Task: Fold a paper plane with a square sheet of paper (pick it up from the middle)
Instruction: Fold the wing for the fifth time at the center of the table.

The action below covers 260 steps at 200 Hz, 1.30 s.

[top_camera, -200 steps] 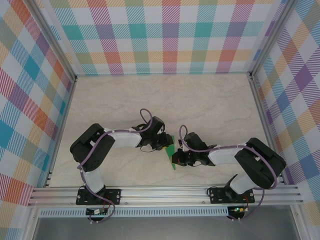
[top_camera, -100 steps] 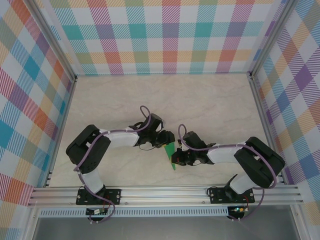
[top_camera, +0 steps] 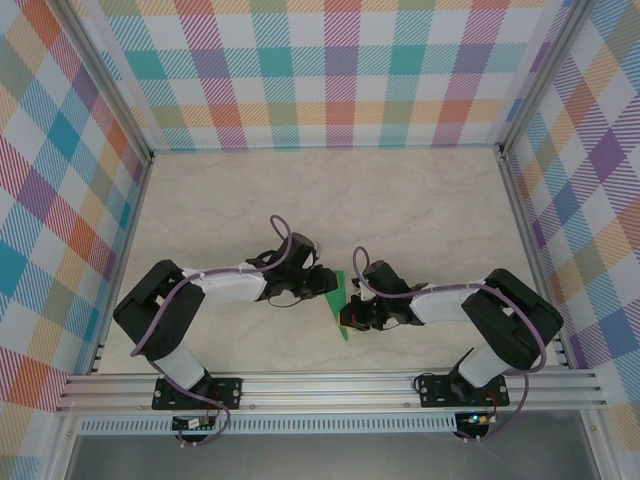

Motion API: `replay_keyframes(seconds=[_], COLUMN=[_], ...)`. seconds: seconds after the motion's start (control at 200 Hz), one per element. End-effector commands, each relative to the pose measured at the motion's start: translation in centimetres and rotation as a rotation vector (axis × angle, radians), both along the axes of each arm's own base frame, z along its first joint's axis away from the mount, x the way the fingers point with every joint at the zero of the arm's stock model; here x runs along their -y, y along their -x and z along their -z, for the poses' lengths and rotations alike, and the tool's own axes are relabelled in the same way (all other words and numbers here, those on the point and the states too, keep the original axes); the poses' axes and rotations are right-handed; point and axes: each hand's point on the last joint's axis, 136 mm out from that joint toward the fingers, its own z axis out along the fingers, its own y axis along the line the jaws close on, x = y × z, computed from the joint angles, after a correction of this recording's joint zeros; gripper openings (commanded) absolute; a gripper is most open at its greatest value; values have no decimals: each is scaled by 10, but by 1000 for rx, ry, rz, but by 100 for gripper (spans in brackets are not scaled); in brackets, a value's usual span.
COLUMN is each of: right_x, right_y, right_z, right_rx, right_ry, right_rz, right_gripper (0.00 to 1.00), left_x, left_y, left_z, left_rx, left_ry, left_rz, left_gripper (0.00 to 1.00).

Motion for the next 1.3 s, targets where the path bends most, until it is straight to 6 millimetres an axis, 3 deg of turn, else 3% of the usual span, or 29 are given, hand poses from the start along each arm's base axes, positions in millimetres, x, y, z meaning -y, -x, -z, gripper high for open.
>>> replay_keyframes(seconds=[0.0,0.445,0.965,1.295], right_x=[47,52,55,55], right_y=[37,47,56,57], right_z=[51,53,54,54], right_rx=[-158,-180,-190,-190], right_ry=[247,256,256,251], right_rz=[18,-17,-72,-74], right_gripper=[4,1,1,1], left_x=[1,-21,-33,-40], left_y=[-8,-28,-61,-82], left_z=[5,42,36,43], left_rx=[34,71,99,79], left_ry=[7,-143,-159,-145], left_rz=[2,-63,-54,-75], left_gripper=[27,26,28,28])
